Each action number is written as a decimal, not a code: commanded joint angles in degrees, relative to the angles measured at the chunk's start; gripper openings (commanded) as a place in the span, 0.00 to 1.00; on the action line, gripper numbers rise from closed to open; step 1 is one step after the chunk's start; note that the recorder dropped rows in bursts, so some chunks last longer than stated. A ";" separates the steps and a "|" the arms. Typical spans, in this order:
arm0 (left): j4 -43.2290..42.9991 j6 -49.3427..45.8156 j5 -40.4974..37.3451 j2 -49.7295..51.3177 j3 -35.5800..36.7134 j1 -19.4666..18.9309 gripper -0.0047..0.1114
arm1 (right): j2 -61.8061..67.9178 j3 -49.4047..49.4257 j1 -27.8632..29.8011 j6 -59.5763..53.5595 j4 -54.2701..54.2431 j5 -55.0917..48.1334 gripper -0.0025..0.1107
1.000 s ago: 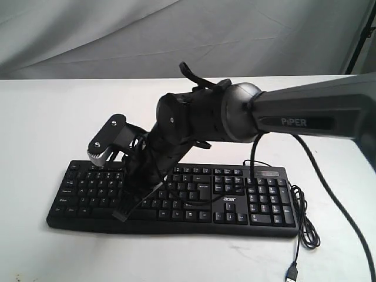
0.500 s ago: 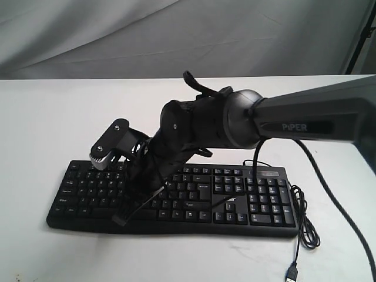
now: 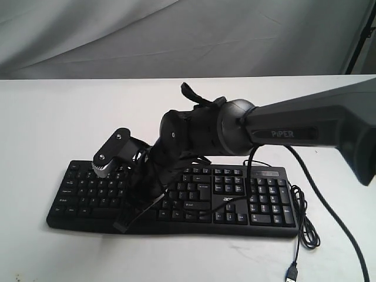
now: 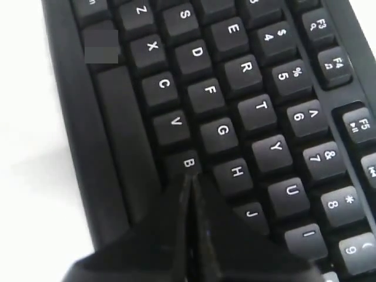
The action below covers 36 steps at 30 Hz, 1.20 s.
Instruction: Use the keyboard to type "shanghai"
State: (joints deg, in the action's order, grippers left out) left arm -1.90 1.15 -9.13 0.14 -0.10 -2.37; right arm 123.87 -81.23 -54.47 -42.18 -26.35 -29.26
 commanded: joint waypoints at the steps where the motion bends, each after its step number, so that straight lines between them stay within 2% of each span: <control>1: 0.00 0.15 0.34 -0.14 0.10 0.37 0.04 | 0.23 -1.01 0.21 -0.22 0.29 -0.27 0.02; 10: 0.00 0.15 0.34 -0.14 0.10 0.37 0.04 | 3.85 -10.66 -0.25 -0.60 1.41 -3.39 0.02; 36: 0.00 0.15 0.34 -0.14 0.10 0.37 0.04 | 4.50 -9.79 0.18 -0.68 1.85 -2.98 0.02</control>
State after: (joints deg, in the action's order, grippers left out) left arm -1.90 1.15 -9.13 0.14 -0.10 -2.37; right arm 128.59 -91.18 -54.59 -42.41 -24.88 -32.77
